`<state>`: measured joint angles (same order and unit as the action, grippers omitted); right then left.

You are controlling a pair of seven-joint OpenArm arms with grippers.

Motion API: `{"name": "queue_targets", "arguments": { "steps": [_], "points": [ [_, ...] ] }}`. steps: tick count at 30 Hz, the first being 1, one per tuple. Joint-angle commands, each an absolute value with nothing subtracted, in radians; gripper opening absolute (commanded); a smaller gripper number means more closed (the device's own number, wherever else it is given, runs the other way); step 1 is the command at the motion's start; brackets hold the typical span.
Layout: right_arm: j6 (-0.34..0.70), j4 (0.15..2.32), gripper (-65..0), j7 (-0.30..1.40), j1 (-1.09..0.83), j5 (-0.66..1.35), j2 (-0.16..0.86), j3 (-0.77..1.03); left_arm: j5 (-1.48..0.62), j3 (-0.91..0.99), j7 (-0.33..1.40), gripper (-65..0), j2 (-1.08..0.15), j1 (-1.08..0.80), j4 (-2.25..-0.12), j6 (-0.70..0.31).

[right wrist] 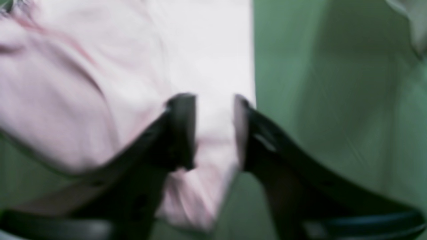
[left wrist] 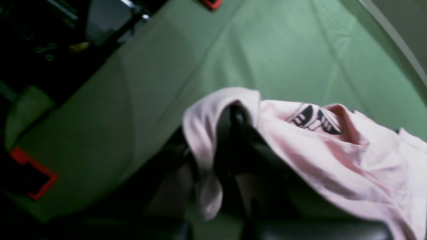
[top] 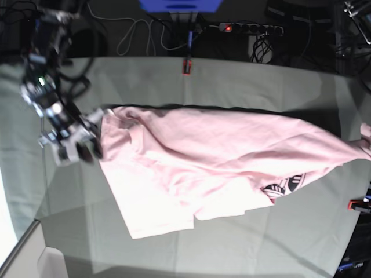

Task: Layout the t-shirt on the table in an organized manner, then fold the t-shirt properly
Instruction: 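Lay the shirt down and regrasp its edge with the right gripper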

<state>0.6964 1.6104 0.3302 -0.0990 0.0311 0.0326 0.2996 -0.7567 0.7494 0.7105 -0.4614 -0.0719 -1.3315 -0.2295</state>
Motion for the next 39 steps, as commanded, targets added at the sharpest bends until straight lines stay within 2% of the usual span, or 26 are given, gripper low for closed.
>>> {"name": "queue_targets", "arguments": {
  "steps": [1,5,13,21,27,35,39],
  "points": [
    [0.698,1.589,-38.7,0.312,-0.050,0.042,0.036,0.285,-0.768,0.760,0.690,-64.7,-0.486,-0.071,-1.351,-0.232],
    [0.698,1.376,-32.3,0.312,0.090,0.042,0.025,0.226,-0.768,0.766,0.690,-64.7,-0.489,-0.104,-1.351,-0.232],
    [0.698,1.006,-31.8,0.305,0.311,0.042,0.021,0.108,-0.768,0.846,0.690,-64.7,-0.453,-0.143,-1.353,-0.232],
    [0.698,0.754,-31.8,0.249,0.452,0.042,0.002,0.097,-0.768,0.852,0.690,-64.7,-0.452,-0.157,-1.353,-0.232],
    [0.698,0.639,-31.8,0.151,0.460,0.042,0.002,0.094,-0.768,0.852,0.690,-64.7,-0.452,-0.159,-1.353,-0.232],
    [0.698,0.630,-32.5,0.136,0.427,0.042,0.018,0.093,-0.768,0.852,0.690,-64.7,-0.452,-0.151,-1.353,-0.232],
    [0.698,0.628,-39.6,0.136,0.423,0.042,0.015,0.090,-0.768,0.852,0.690,-64.7,-0.452,-0.151,-1.353,-0.232]
  ]
}}
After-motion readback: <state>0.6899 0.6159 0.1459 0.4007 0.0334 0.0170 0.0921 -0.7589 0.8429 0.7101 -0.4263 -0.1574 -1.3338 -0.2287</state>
